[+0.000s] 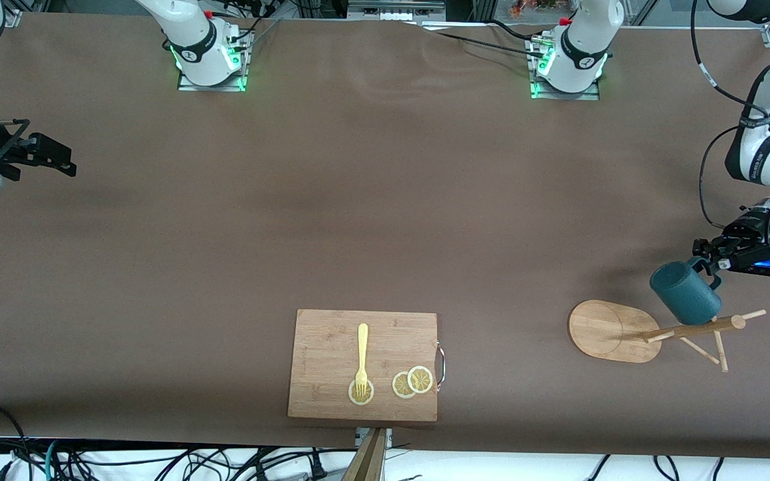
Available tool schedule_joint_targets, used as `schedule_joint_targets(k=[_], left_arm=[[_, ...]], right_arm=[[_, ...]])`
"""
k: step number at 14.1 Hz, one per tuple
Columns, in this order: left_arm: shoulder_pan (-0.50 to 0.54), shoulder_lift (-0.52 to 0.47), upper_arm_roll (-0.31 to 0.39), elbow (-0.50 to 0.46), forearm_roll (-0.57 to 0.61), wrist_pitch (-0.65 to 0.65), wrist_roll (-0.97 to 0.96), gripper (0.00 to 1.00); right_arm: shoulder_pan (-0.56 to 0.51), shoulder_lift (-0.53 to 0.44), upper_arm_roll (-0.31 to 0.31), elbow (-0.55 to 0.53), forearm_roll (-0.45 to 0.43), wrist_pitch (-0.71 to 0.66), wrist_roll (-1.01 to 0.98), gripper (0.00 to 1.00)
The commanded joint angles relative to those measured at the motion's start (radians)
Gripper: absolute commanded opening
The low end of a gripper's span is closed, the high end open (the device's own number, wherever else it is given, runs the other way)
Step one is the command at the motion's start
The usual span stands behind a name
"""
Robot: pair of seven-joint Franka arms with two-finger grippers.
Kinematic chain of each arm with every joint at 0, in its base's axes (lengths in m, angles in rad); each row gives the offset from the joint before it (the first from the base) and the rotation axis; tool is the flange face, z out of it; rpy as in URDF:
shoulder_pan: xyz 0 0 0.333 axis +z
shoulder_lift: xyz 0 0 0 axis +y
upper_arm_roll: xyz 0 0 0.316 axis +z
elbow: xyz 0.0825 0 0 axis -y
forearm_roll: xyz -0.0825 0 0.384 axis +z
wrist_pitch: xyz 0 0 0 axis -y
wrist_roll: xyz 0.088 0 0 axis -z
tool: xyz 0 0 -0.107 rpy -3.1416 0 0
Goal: Pass cup and hang on rack
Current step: 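Hang the mug on a rack peg and open the left gripper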
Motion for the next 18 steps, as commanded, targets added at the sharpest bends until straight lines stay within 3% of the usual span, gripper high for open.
schedule_joint_targets(k=[1, 5, 14, 18], left_arm=[[0.009, 0.016, -0.005, 0.035, -0.012, -0.023, -0.001, 1.00], [0.020, -0.031, -0.002, 0.039, 0.130, -0.045, 0.001, 1.00], [0.020, -0.228, -0.002, 0.041, 0.719, -0.081, 0.053, 1.00], [-0.072, -0.288, -0.002, 0.186, 1.050, -0.078, 0.045, 1.00]], right_arm=[[-0.013, 0.004, 0.004, 0.012, 0.005, -0.007, -0.008, 1.00], [-0.013, 0.004, 0.004, 0.012, 0.005, -0.007, -0.008, 1.00], [-0.013, 0.004, -0.002, 0.012, 0.005, -0.007, -0.010, 1.00], [-0.013, 0.006, -0.002, 0.012, 0.005, -0.007, -0.010, 1.00]])
